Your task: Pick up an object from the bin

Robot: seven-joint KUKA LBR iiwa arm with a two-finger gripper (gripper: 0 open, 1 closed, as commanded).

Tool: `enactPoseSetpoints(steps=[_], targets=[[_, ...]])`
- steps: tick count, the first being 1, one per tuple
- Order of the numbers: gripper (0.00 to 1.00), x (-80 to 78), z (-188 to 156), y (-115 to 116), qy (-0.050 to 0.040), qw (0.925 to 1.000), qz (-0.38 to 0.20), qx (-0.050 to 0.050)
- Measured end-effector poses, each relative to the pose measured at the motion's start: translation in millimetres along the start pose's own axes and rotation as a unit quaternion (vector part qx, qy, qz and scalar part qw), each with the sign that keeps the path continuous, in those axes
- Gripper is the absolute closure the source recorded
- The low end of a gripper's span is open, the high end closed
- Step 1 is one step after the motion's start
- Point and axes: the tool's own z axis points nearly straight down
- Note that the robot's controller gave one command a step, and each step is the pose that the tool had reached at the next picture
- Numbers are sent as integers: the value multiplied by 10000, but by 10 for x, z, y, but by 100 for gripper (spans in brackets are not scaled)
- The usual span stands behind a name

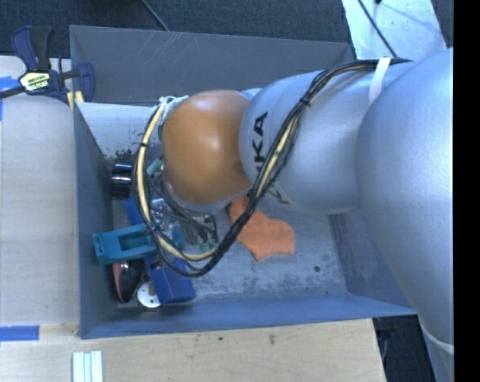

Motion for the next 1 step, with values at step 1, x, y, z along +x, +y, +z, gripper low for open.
enactPoseSetpoints(steps=[1], targets=[[0,72,395,-50,29,9969,-783,28]])
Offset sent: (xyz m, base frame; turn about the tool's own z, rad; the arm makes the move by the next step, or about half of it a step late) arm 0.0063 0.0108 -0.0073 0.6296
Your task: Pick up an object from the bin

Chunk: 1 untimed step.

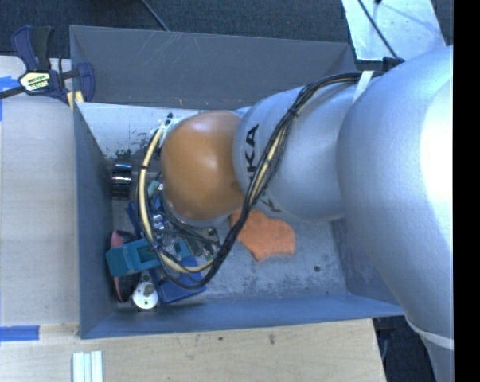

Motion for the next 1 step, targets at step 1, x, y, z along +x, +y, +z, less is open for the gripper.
enactPoseSetpoints(steps=[1], targets=[[0,-36,-82,29,50,9892,1466,-4]])
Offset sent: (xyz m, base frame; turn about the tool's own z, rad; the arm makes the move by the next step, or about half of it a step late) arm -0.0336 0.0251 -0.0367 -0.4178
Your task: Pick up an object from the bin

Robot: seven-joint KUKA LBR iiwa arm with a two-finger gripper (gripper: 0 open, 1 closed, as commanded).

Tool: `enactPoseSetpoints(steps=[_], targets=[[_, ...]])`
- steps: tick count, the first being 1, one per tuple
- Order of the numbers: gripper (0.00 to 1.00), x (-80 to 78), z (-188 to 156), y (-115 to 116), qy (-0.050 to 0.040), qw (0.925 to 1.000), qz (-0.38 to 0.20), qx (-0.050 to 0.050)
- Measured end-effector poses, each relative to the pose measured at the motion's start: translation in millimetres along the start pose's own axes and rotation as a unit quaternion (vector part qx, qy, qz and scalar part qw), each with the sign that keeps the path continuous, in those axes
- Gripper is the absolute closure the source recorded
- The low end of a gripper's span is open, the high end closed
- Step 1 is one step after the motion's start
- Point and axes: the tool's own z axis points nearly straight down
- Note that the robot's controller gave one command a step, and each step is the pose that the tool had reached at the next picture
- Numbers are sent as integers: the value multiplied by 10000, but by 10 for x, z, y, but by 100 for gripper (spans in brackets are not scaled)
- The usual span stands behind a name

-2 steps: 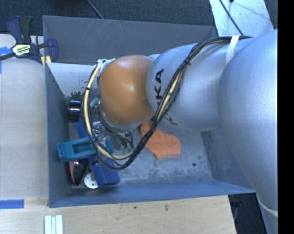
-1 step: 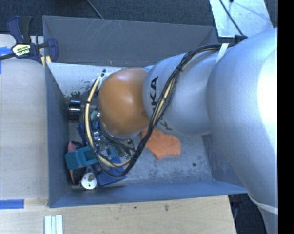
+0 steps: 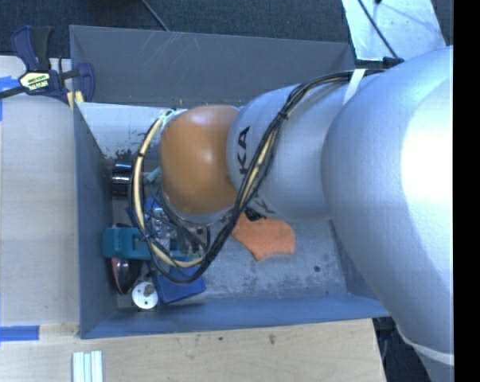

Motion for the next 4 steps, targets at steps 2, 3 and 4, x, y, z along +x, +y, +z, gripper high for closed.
enactPoseSetpoints(steps=[2,3,4], targets=[[100,139,251,4,-114,9452,-3260,174],[100,138,251,4,-114,9452,-3258,173],[100,132,240,1,-110,9447,-3273,157]])
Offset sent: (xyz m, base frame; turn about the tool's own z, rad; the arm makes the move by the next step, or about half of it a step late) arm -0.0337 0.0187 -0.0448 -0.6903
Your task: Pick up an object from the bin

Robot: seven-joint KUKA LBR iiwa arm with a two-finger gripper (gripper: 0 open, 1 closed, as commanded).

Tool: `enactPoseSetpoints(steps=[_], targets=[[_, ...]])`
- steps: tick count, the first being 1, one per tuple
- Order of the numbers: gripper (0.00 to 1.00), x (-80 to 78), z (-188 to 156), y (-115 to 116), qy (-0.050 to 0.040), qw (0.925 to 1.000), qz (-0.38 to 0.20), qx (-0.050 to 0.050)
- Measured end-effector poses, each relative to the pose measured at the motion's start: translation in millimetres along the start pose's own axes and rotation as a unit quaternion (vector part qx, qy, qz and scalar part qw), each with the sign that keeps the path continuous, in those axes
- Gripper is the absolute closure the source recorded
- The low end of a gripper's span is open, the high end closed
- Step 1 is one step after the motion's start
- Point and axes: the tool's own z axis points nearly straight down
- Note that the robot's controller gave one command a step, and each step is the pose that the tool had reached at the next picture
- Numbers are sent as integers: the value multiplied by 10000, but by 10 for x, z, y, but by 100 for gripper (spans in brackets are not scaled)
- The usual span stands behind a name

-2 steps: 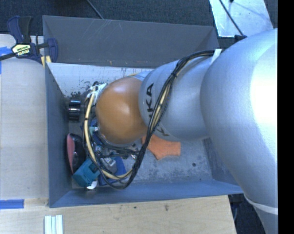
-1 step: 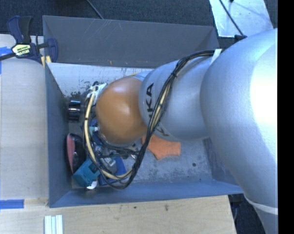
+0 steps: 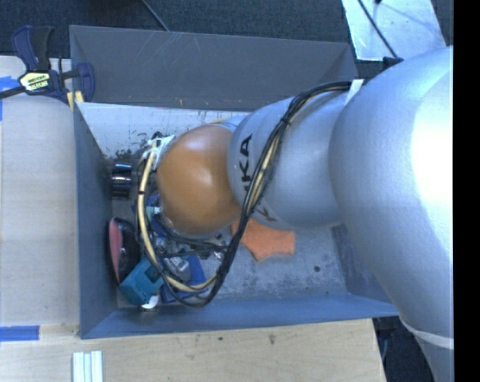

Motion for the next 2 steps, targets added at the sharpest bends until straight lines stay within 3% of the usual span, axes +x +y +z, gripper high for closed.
enactPoseSetpoints(steps=[2], targets=[[100,15,-34,-19,-9,10000,1,-86]])
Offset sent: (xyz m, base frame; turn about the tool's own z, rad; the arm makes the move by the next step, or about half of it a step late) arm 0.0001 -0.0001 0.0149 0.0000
